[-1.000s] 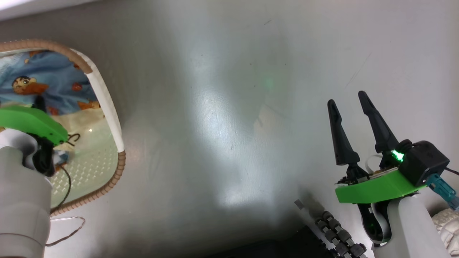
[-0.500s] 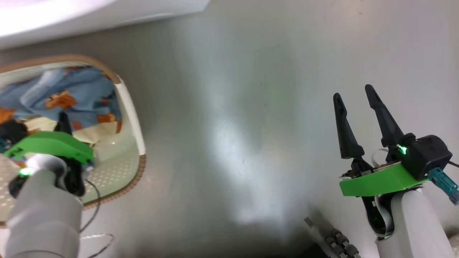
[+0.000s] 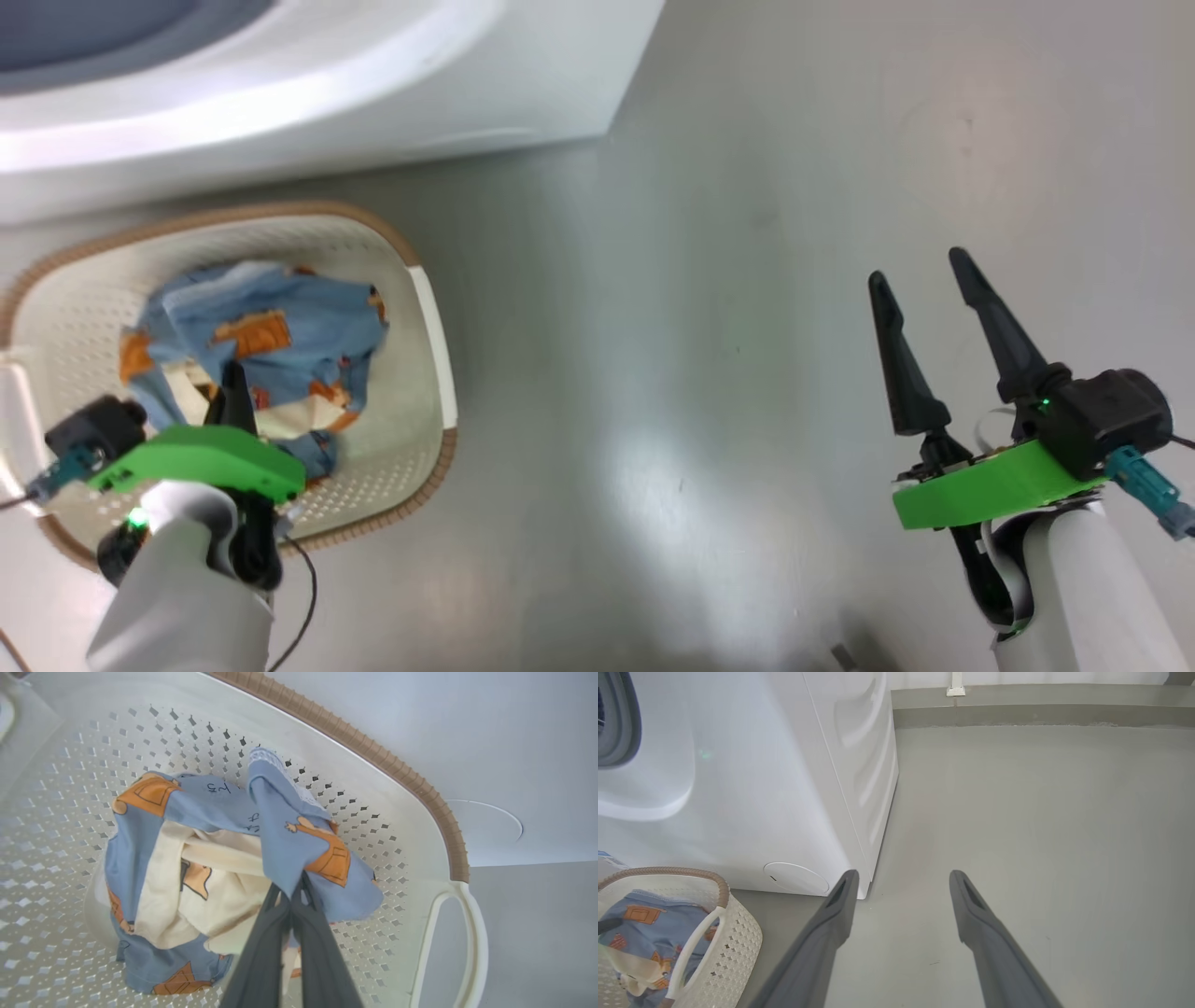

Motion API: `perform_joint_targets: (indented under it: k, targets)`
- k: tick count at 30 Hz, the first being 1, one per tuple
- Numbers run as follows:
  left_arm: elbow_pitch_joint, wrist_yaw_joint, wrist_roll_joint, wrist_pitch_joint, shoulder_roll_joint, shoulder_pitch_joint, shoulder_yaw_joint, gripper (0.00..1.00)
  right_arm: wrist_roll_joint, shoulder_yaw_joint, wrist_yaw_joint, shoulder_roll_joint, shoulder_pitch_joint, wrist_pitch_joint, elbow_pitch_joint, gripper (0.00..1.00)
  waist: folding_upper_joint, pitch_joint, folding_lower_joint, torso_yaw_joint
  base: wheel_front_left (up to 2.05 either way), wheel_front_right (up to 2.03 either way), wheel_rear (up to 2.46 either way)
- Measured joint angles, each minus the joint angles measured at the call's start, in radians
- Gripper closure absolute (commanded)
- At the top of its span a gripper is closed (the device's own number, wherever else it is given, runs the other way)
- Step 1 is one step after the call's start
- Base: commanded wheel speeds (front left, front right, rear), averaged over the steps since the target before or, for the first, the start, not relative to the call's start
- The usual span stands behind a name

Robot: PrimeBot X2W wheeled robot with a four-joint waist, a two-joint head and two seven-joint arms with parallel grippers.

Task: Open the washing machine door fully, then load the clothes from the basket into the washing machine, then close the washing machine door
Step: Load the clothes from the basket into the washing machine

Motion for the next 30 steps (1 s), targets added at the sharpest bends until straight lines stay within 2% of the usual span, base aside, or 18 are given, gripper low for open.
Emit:
perform_joint_targets:
  k: [5, 10, 18, 30]
  targets:
    - [-0.063, 0.0, -0.021, -0.005, 0.012, 0.066, -0.028, 1.0, 0.005, 0.021, 0.0, 0.0, 0.001, 0.001, 0.029, 0.0, 0.0, -0.068, 0.0, 0.01, 0.0, 0.0, 0.0]
    - [-0.19, 0.0, -0.027, -0.006, 0.036, 0.139, -0.005, 1.0, 0.02, 0.032, 0.0, 0.0, 0.005, 0.0, 0.065, 0.0, 0.0, -0.139, 0.0, 0.012, 0.0, 0.0, 0.0]
    - [-0.357, 0.0, 0.061, -0.006, 0.029, 0.281, 0.065, 1.0, 0.042, 0.059, 0.0, 0.006, 0.042, -0.001, 0.119, 0.0, 0.0, -0.257, 0.0, 0.004, 0.0, 0.0, 0.0]
    - [-0.581, 0.0, 0.198, -0.006, -0.012, 0.437, 0.137, 1.0, 0.065, 0.086, 0.0, 0.011, 0.066, -0.001, 0.171, 0.0, 0.0, -0.414, 0.0, -0.012, 0.0, 0.0, 0.0]
